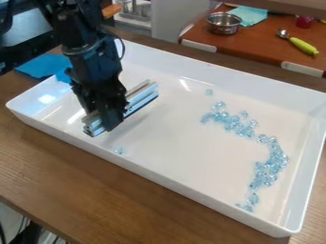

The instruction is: Sweep into pile

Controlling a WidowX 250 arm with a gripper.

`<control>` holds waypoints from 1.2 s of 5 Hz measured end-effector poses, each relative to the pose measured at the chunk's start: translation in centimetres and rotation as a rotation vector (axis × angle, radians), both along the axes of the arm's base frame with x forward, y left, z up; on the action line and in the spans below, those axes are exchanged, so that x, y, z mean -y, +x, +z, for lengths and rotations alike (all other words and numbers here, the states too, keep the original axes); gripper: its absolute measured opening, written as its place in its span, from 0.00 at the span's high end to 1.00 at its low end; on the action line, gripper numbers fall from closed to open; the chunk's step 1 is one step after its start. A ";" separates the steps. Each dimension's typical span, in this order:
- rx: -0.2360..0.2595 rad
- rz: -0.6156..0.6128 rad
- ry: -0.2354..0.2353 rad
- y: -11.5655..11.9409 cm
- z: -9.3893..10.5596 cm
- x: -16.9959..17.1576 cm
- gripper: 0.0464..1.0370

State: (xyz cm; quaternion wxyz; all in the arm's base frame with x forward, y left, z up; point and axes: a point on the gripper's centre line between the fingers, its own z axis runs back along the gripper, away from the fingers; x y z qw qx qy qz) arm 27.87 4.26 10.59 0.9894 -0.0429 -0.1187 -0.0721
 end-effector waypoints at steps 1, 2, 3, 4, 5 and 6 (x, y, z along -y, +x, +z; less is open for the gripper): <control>0.021 -0.003 0.023 0.2 -0.4 0.2 0.67; 0.024 -0.006 0.044 0.5 -0.9 0.4 0.67; 0.003 -0.017 0.053 -0.2 -1.8 0.9 0.67; -0.001 -0.027 0.070 -0.3 -2.1 1.4 0.67; 0.001 -0.035 0.077 -0.4 -2.4 2.0 0.67; -0.011 -0.035 0.072 -0.6 -2.7 3.2 0.67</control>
